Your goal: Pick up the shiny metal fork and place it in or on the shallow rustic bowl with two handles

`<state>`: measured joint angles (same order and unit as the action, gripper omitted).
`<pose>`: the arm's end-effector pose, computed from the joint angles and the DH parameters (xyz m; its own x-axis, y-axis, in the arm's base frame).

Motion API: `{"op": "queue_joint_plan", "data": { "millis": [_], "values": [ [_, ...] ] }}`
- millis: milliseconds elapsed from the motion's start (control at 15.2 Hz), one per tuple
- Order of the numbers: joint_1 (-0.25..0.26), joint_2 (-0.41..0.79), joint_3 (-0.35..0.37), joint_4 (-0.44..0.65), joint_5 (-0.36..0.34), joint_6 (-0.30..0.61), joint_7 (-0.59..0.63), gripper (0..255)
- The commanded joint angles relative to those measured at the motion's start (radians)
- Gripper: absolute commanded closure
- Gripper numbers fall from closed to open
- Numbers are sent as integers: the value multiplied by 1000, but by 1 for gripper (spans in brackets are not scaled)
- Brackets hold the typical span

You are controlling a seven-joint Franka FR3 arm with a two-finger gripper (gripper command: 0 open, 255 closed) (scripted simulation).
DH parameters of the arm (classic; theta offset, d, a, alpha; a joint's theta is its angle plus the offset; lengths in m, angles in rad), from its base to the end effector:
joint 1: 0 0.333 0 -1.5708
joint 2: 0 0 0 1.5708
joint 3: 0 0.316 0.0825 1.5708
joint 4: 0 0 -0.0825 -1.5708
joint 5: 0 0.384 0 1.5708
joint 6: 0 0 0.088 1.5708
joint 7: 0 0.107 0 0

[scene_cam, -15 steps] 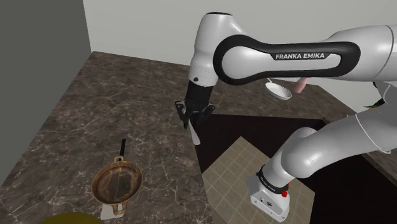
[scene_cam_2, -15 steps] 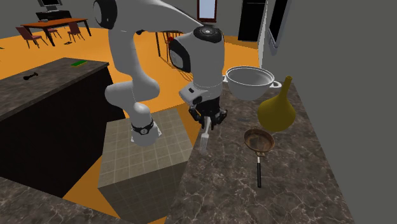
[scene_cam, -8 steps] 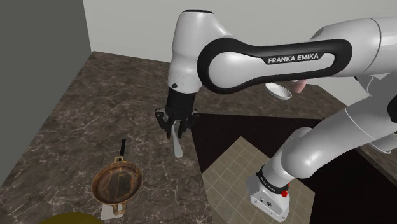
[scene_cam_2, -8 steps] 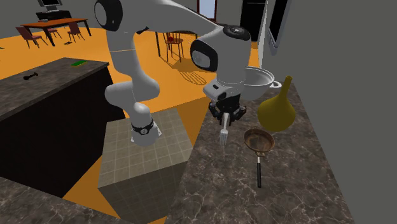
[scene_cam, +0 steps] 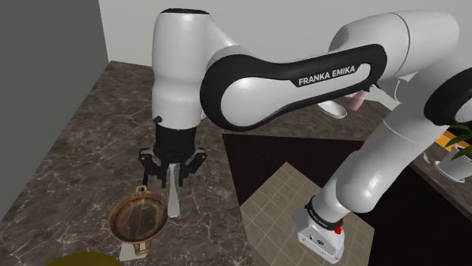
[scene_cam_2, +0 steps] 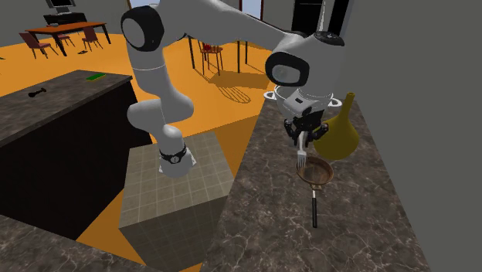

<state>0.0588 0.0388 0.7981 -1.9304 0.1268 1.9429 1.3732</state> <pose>0.3662 0.4296 0.4707 0.8368 -0.5279 -0.1455 -0.5348 -0.8449 -0.0102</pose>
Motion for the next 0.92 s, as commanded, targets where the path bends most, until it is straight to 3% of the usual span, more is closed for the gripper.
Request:
{"op": "queue_joint_plan", "data": {
  "millis": [0, 132, 858],
  "values": [
    [34, 96, 21, 76, -76, 1, 83, 255],
    [78, 171, 24, 143, -134, -8, 145, 255],
    [95, 221, 6, 48, -172, 124, 156, 255]
  ]
}}
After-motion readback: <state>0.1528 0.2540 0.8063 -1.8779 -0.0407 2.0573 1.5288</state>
